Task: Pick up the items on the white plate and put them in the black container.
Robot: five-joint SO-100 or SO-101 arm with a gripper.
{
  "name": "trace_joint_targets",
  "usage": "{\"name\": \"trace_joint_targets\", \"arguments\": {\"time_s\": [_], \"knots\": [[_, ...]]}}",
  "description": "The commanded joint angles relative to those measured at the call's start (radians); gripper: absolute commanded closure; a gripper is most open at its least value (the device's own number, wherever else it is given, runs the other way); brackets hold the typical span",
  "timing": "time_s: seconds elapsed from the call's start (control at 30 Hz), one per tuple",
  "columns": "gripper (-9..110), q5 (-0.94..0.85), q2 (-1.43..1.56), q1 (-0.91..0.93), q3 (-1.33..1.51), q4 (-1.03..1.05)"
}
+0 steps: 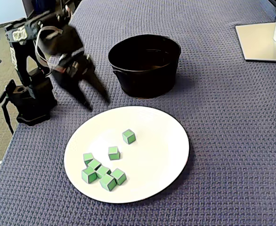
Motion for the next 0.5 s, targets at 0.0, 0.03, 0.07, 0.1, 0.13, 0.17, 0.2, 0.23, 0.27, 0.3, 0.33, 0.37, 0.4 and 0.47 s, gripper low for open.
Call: {"name": "trace_joint_targets", "arguments": {"time_s": [0.0,0.03,0.07,0.1,0.13,0.17,0.2,0.23,0.27,0.3,0.33,0.37,0.4,0.47], "knots": [[80,0.179,-0.081,0.110,-0.038,0.015],[79,0.252,-0.110,0.107,-0.035,0.008],[79,0.318,-0.137,0.092,-0.035,0.008],[78,0.383,-0.161,0.067,-0.037,0.014],[78,0.428,-0.189,0.032,-0.043,0.020],[77,0.479,-0.219,-0.006,-0.054,0.031],[78,0.526,-0.259,-0.049,-0.086,0.054],[79,0.561,-0.305,-0.097,-0.124,0.081],[80,0.591,-0.348,-0.149,-0.167,0.117],[80,0.609,-0.383,-0.199,-0.212,0.152],[81,0.612,-0.405,-0.242,-0.249,0.181],[82,0.627,-0.420,-0.270,-0.282,0.210],[82,0.638,-0.433,-0.293,-0.311,0.233],[82,0.638,-0.459,-0.328,-0.344,0.244]]}}
